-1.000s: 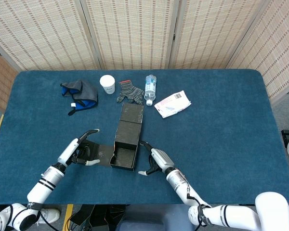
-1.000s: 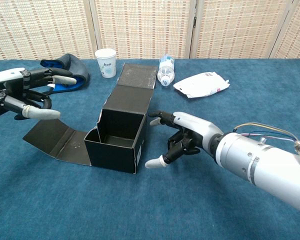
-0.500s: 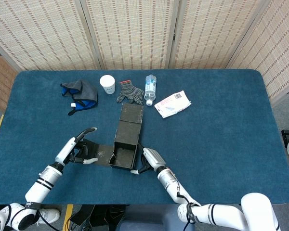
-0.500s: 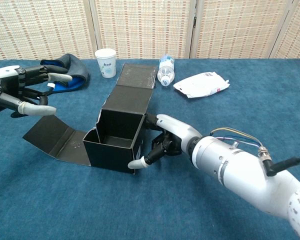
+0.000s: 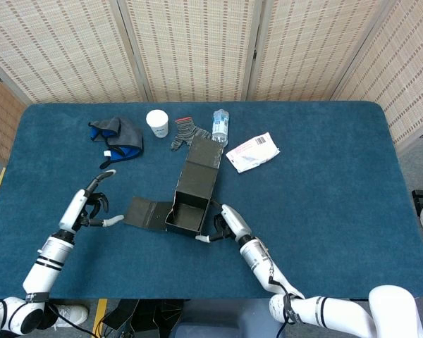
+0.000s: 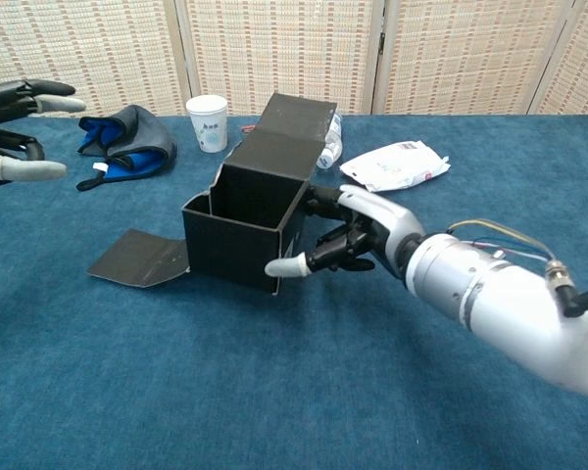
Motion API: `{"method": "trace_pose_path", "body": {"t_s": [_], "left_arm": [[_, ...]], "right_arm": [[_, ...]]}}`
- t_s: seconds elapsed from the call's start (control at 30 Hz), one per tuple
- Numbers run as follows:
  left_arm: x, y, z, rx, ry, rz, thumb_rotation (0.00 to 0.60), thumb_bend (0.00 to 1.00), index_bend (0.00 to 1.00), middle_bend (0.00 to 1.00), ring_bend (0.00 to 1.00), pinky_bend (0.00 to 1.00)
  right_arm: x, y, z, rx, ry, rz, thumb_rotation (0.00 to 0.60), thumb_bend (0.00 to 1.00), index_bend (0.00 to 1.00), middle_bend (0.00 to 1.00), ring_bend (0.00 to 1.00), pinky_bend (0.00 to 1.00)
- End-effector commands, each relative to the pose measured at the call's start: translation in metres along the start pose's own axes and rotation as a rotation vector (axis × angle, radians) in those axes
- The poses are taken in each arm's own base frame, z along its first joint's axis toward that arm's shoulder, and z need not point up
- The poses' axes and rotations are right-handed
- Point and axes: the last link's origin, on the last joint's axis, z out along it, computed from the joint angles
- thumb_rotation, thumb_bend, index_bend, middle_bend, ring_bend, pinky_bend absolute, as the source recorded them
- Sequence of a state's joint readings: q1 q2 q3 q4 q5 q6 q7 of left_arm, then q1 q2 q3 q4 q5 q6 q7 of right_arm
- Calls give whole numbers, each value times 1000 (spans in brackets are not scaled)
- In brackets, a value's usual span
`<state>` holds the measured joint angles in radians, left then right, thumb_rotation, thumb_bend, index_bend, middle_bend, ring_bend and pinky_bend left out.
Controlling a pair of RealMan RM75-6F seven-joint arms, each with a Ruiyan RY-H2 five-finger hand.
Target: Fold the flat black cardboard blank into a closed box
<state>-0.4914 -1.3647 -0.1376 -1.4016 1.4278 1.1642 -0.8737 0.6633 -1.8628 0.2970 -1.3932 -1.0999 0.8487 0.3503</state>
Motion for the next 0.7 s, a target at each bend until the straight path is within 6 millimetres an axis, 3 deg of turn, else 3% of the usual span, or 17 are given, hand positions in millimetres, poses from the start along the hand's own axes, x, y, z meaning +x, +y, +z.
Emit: {"method": "trace_pose_path", "body": {"t_s": [0.03,0.27,0.5,0.7], "left_arm": [[12,-4,-1,-13,67,53,600,95,122,122,632,887],[21,-19,-2,-3,134,188,600,95,88,86,628,887],[10,-28,-1,10,166,222,600,95,2,38,625,887],[-10,-20,8,-39,188,182,600,95,0,0,622,887]], "right_arm": [[27,-6,-10,15,29,126,600,322,209,342,795,1000],[54,-12,-21,28,12,346,600,325,209,344,794,1000],[58,-17,-25,52,-50,519,600,327,211,345,794,1000],[53,-18,-23,46,-113,610,600,331,212,353,795,1000]]}}
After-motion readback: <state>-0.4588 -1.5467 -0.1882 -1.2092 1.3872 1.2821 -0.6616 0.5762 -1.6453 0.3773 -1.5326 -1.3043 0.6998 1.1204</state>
